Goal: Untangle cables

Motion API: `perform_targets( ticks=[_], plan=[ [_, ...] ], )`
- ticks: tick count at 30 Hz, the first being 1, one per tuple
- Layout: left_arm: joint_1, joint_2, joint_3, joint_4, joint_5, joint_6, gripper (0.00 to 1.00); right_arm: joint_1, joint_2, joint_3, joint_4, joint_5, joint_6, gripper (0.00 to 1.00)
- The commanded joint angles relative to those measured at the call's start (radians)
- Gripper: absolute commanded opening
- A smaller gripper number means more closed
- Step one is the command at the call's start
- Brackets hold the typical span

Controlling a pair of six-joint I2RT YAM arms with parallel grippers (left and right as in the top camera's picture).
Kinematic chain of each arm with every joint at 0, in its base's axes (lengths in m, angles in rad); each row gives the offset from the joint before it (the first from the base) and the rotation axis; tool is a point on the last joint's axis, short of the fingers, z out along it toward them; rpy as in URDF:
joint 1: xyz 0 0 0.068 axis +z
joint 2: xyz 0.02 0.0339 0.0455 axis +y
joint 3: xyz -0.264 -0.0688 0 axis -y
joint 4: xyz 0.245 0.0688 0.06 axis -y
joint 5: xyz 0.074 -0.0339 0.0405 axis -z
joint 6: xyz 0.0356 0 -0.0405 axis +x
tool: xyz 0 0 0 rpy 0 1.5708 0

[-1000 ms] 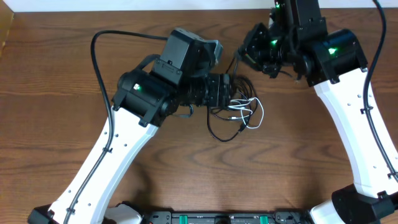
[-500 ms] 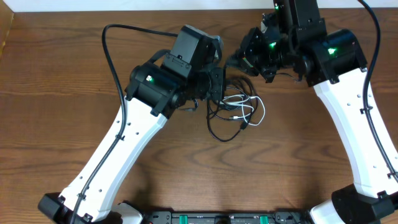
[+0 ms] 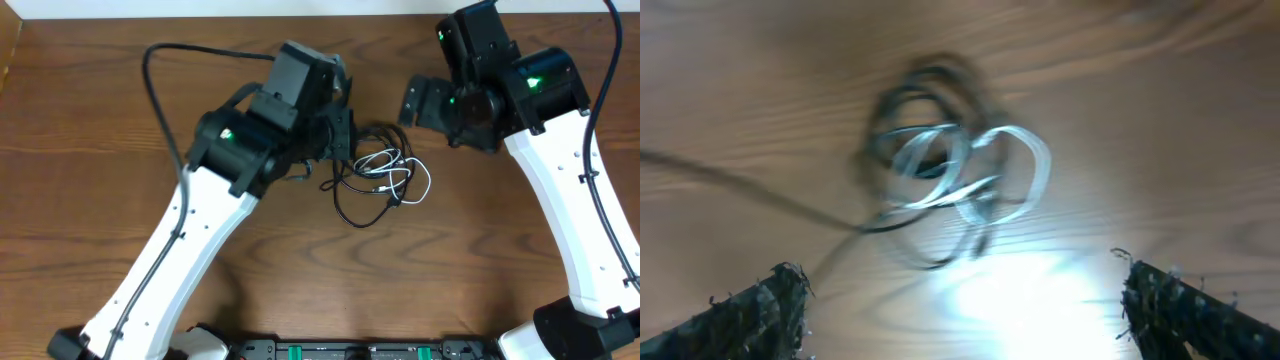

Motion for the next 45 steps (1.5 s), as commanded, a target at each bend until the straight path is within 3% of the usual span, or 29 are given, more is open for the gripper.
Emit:
perform_targets(
  ticks=[1,7,14,18,20,29,39,45],
  plan=[
    [0.007,-0.071,0.003,0.016,-0.027,-0.05,0.08,0.003,-0.003,-0.082,0.003,0.083,-0.122,0.99],
    [0.008,-0.11,0.003,0.004,-0.032,-0.05,0.08,0.005,-0.003,-0.327,0.256,-0.25,-0.365,0.99],
    [0.007,-0.112,0.003,-0.083,-0.031,-0.05,0.07,0.006,-0.003,-0.534,0.511,-0.274,-0.148,0.98],
    [0.007,-0.112,0.003,-0.111,-0.031,-0.05,0.07,0.01,-0.002,-0.623,0.662,-0.274,-0.101,0.87],
    [0.007,-0.112,0.003,-0.12,-0.031,-0.05,0.07,0.016,0.001,-0.662,0.722,-0.274,-0.101,0.76],
    [0.007,-0.11,0.003,-0.128,-0.031,-0.049,0.07,0.024,0.079,-0.686,0.758,-0.3,-0.029,0.68],
    [0.007,-0.106,0.003,-0.128,-0.031,-0.041,0.08,0.024,0.217,-0.686,0.791,-0.278,0.0,0.67],
    [0.007,-0.105,0.003,-0.129,-0.032,-0.042,0.08,0.022,0.23,-0.68,0.816,-0.278,-0.016,0.29]
  ],
)
